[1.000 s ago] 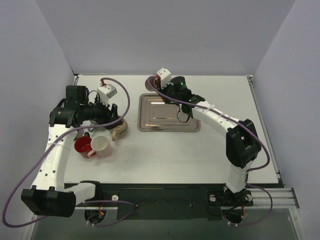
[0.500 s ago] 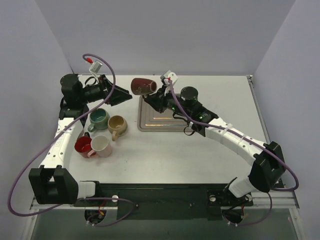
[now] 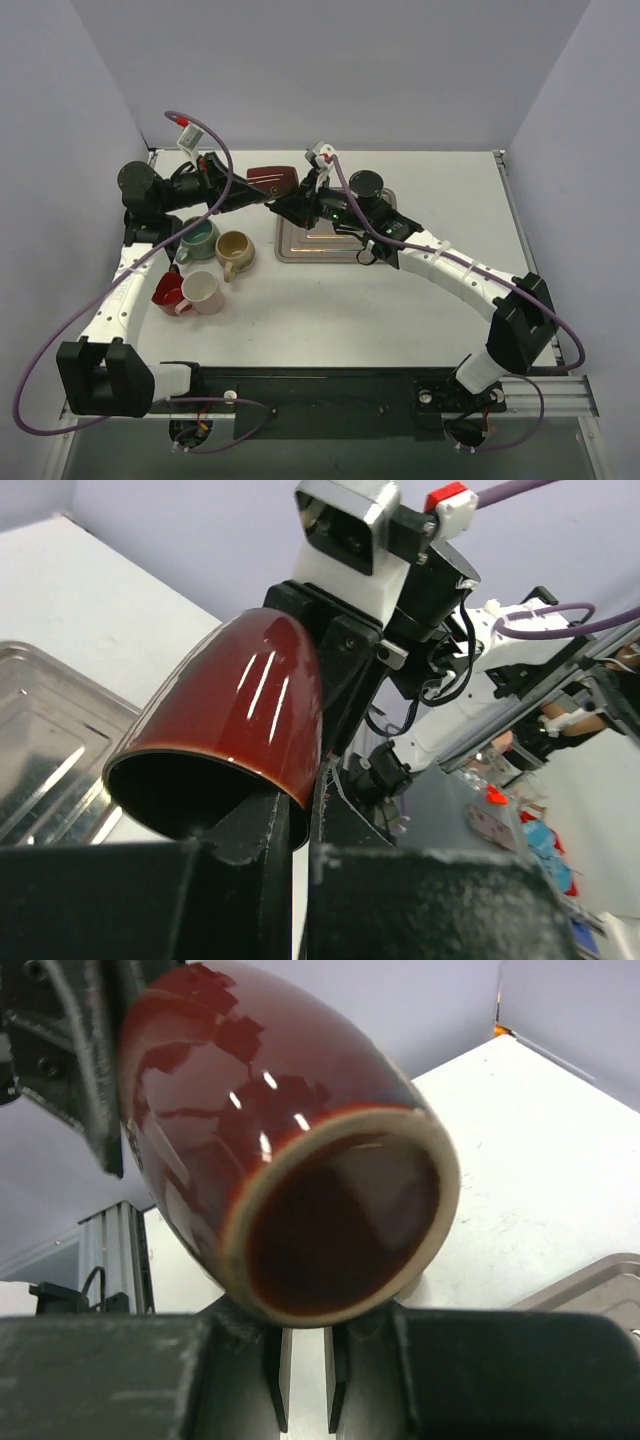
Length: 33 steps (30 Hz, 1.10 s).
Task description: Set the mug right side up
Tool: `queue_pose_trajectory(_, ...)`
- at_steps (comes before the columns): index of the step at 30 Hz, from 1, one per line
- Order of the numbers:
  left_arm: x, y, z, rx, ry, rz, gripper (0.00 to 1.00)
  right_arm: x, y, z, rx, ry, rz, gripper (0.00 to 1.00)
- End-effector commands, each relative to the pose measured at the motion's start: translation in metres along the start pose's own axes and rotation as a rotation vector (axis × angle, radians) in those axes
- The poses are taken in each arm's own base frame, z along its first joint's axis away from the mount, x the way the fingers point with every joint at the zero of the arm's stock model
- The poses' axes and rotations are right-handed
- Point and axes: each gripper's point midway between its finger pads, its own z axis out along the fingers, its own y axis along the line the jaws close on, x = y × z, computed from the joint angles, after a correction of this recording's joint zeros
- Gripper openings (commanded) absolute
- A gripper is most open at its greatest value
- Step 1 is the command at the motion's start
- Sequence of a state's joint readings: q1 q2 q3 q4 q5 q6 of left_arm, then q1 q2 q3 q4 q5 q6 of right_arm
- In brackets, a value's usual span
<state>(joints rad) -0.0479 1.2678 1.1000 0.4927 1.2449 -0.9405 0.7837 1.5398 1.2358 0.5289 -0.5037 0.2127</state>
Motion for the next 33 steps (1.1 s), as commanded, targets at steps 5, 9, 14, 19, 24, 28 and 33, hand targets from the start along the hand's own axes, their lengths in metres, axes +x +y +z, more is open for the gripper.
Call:
queue_pose_trajectory(5, 0.007, -0.004, 0.004, -0.038, 0.039, -0.002, 0.00, -0.052, -0.020, -0.004, 0.016, -0.149, 0.087, 0.32)
queue_pose_trajectory(9, 0.041, 0.059, -0.017, -0.463, 0.263, 0.135, 0.00, -0.016, -0.075, -0.036, 0.234, -0.044, 0.206, 0.87)
queue_pose_trajectory(14, 0.100, 0.078, -0.039, -0.668, 0.632, 0.380, 0.00, 0.044, -0.128, -0.107, 0.599, 0.186, 0.165, 0.89)
queue_pose_trajectory(19, 0.192, 0.074, -0.069, -0.674, 1.136, 0.372, 0.00, 0.075, -0.162, -0.169, 0.888, 0.359, 0.115, 0.89)
queue_pose_trajectory(24, 0.225, 0.103, -0.085, -0.761, 1.297, 0.427, 0.00, 0.084, -0.170, -0.184, 0.964, 0.397, 0.109, 0.89)
queue_pose_trajectory(28, 0.243, 0.121, -0.083, -0.737, 1.342, 0.421, 0.00, 0.091, -0.174, -0.191, 1.000, 0.415, 0.105, 0.89)
queue_pose_trajectory(33, 0.271, 0.145, -0.091, -0.708, 1.423, 0.388, 0.00, 0.100, -0.174, -0.198, 1.009, 0.432, 0.110, 0.89)
